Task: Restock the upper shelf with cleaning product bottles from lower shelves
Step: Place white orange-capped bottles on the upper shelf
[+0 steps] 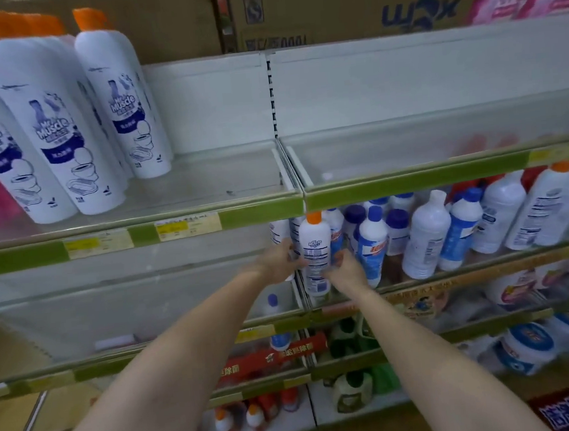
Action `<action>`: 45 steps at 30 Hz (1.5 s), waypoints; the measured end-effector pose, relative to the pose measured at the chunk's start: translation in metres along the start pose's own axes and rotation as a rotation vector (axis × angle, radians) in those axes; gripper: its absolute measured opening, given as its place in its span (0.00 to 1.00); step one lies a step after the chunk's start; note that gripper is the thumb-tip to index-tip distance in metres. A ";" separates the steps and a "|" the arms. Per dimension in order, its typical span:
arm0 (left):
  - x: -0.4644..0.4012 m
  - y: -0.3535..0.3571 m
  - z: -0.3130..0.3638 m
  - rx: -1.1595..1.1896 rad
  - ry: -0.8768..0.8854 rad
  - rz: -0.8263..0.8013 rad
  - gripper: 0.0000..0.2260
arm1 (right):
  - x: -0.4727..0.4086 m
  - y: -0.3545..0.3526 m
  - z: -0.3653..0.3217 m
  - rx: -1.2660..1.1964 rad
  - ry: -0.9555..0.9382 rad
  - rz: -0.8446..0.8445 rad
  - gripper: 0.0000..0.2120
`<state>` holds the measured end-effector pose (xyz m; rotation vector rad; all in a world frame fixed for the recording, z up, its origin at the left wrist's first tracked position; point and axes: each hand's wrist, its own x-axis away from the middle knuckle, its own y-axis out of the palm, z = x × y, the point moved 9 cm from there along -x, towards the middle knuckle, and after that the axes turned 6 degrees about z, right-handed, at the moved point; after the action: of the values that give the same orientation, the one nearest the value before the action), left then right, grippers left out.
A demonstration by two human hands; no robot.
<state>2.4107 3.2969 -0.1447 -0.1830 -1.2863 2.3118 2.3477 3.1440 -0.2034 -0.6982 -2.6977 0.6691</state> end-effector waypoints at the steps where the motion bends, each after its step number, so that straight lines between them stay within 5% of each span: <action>1: -0.005 0.002 0.001 0.032 -0.007 -0.009 0.24 | -0.006 0.003 -0.001 0.007 -0.017 -0.053 0.22; 5: -0.023 0.003 0.013 0.337 -0.026 0.035 0.26 | -0.044 0.028 0.016 0.066 -0.071 -0.199 0.27; 11: -0.034 0.011 0.007 0.569 -0.077 0.244 0.26 | -0.042 0.030 0.022 0.164 -0.135 -0.136 0.26; 19: -0.041 0.009 0.004 0.484 -0.112 0.361 0.19 | -0.047 0.030 0.013 0.145 -0.155 -0.158 0.25; 28: -0.007 0.006 0.010 0.481 -0.067 0.358 0.27 | -0.034 0.033 0.011 0.218 -0.138 -0.192 0.26; 33: 0.017 0.004 0.014 0.382 -0.030 0.269 0.24 | 0.000 0.030 0.014 0.209 -0.106 -0.147 0.19; 38: 0.051 0.008 0.024 0.432 -0.010 0.202 0.24 | 0.030 0.015 0.011 0.120 -0.016 -0.035 0.00; 45: 0.103 -0.012 -0.001 0.566 -0.042 0.304 0.20 | 0.095 0.048 -0.003 0.236 -0.105 -0.233 0.12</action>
<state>2.3250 3.3515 -0.1236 -0.1445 -0.6054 2.8488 2.2869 3.2316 -0.2113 -0.2923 -2.6737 0.9629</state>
